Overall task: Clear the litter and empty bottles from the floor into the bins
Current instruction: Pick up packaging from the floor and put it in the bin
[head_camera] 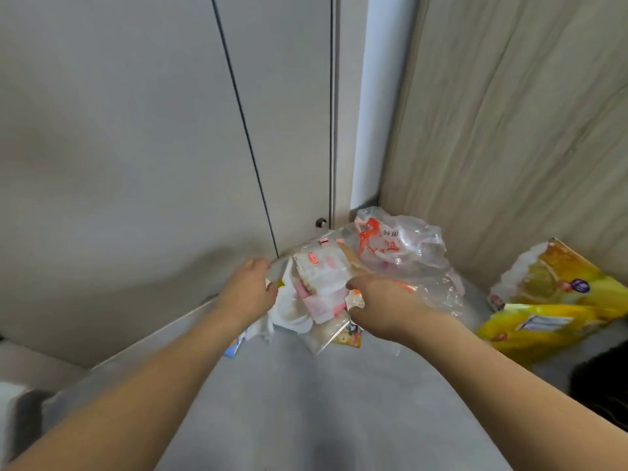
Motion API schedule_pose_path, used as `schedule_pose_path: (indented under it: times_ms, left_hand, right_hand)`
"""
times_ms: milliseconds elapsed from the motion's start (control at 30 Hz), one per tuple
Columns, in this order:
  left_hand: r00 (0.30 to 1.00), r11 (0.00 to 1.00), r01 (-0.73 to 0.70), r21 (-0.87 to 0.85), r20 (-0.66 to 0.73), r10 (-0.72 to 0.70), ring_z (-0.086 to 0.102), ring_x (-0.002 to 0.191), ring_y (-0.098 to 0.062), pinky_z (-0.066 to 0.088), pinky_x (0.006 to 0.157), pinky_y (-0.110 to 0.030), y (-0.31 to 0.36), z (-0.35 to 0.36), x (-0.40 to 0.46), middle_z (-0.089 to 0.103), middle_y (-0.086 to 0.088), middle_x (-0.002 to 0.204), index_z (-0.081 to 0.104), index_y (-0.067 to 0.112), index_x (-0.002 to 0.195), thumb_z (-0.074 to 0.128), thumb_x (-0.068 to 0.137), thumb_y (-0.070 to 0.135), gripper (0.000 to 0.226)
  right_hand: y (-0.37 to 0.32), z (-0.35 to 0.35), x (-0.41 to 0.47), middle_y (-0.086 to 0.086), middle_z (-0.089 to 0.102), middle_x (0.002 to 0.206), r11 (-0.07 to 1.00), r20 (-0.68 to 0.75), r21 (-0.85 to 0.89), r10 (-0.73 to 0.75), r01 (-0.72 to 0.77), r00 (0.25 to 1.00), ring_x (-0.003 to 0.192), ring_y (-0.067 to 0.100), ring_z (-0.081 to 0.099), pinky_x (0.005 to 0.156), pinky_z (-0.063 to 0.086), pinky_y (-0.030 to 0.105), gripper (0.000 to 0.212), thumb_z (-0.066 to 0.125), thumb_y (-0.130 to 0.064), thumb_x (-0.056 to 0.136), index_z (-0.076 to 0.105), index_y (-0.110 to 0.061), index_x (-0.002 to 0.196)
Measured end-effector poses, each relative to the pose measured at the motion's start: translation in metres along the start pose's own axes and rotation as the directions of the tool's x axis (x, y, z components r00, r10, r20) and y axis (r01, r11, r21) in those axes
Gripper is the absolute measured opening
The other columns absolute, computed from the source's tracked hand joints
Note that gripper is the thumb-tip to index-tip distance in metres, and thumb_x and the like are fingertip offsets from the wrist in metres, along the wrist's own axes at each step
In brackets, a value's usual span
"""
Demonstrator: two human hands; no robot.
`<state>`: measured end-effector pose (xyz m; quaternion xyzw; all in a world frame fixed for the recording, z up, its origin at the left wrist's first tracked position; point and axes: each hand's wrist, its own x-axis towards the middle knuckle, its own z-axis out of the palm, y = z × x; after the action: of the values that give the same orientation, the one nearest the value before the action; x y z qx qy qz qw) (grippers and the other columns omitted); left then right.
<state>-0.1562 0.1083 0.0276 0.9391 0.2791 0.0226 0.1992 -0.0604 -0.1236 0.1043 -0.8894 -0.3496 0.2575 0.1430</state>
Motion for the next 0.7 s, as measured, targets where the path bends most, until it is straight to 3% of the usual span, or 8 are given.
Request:
schedule_pose_path:
  times_ms: [67, 167, 300, 400, 567, 700]
  left_hand:
    - [0.982, 0.979, 0.185, -0.085, 0.064, -0.18, 0.053, 0.115, -0.029, 0.042, 0.091, -0.032, -0.032, 0.016, -0.006, 0.053, -0.011, 0.128, 0.056, 0.01, 0.125, 0.056, 0.088, 0.019, 0.038]
    - [0.903, 0.899, 0.416, -0.141, 0.18, -0.389, 0.061, 0.094, -0.031, 0.048, 0.075, -0.032, -0.071, 0.043, -0.011, 0.06, -0.018, 0.111, 0.061, 0.011, 0.101, 0.054, 0.081, 0.025, 0.025]
    - [0.819, 0.822, 0.568, -0.049, 0.137, -0.558, 0.046, 0.123, -0.036, 0.038, 0.101, -0.036, -0.109, 0.089, -0.013, 0.05, -0.019, 0.131, 0.047, 0.006, 0.133, 0.062, 0.085, 0.035, 0.058]
    - [0.809, 0.811, 0.584, 0.003, 0.067, -0.583, 0.032, 0.13, -0.035, 0.031, 0.107, -0.042, -0.111, 0.117, -0.013, 0.036, -0.015, 0.14, 0.036, 0.012, 0.142, 0.058, 0.085, 0.041, 0.067]
    - [0.86, 0.863, 0.502, 0.059, -0.143, -0.49, 0.047, 0.111, -0.037, 0.036, 0.096, -0.045, -0.107, 0.139, -0.024, 0.052, -0.018, 0.125, 0.054, 0.011, 0.129, 0.045, 0.07, 0.051, 0.073]
    - [0.89, 0.902, 0.426, 0.074, -0.212, -0.403, 0.044, 0.12, -0.036, 0.032, 0.105, -0.048, -0.119, 0.152, -0.04, 0.048, -0.014, 0.137, 0.048, 0.015, 0.137, 0.042, 0.078, 0.046, 0.067]
  right_hand:
    - [-0.007, 0.018, 0.011, 0.002, 0.044, 0.142, 0.999, 0.048, -0.048, -0.008, 0.01, 0.999, 0.127, 0.022, 0.045, 0.092, 0.04, 0.029, 0.051, 0.05, -0.021, 0.09, 0.042, -0.02, 0.14]
    - [-0.015, 0.037, 0.026, 0.004, 0.042, 0.143, 0.998, 0.126, -0.067, -0.006, 0.015, 0.992, 0.131, 0.022, 0.042, 0.099, 0.037, 0.031, 0.05, 0.048, -0.021, 0.091, 0.041, -0.018, 0.14]
    - [-0.021, 0.057, 0.048, 0.003, 0.038, 0.147, 0.998, 0.183, -0.059, 0.014, -0.003, 0.983, 0.134, 0.024, 0.039, 0.107, 0.036, 0.035, 0.052, 0.046, -0.02, 0.092, 0.037, -0.019, 0.144]
    - [-0.024, 0.073, 0.066, 0.003, 0.04, 0.146, 0.998, 0.199, -0.057, 0.017, -0.006, 0.98, 0.133, 0.024, 0.04, 0.108, 0.036, 0.035, 0.051, 0.047, -0.021, 0.092, 0.039, -0.019, 0.142]
    - [-0.035, 0.103, 0.089, 0.004, 0.041, 0.145, 0.993, 0.191, -0.112, -0.019, 0.041, 0.981, 0.129, 0.026, 0.042, 0.106, 0.037, 0.04, 0.053, 0.048, -0.024, 0.091, 0.038, -0.019, 0.143]
    - [-0.042, 0.128, 0.108, 0.004, 0.045, 0.137, 0.977, 0.152, -0.193, -0.061, 0.09, 0.986, 0.12, 0.026, 0.045, 0.1, 0.04, 0.037, 0.047, 0.048, -0.025, 0.091, 0.042, -0.017, 0.137]
